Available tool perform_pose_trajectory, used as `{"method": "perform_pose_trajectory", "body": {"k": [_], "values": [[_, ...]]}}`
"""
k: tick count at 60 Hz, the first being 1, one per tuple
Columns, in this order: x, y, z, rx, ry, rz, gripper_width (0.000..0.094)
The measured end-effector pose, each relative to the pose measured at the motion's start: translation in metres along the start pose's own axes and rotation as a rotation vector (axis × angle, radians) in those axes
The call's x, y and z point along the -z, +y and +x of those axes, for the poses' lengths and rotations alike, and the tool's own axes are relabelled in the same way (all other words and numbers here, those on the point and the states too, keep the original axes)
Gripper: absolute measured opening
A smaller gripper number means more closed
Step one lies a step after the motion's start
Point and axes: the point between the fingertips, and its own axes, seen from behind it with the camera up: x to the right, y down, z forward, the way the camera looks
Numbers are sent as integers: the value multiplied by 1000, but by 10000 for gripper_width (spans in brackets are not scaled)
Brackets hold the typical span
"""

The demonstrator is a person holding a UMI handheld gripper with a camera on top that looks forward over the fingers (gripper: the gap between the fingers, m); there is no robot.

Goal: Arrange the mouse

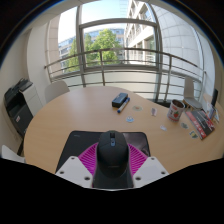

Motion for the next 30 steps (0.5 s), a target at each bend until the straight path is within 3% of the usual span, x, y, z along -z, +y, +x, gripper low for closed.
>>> {"method": "perform_pose_trajectory", "body": {"k": [8,14,17,20,23,27,30], "values": [[-33,51,-23,11,-18,-90,460],[-36,60,-27,16,-9,-100,535],[-30,55,-24,31,11,-94,643],[-19,47,-27,41,19,-77,849],[-3,38,-30,48,32,-59,811],[19,25,-31,60,54,-44,855],[39,17,-34,61,68,-27,837]]}}
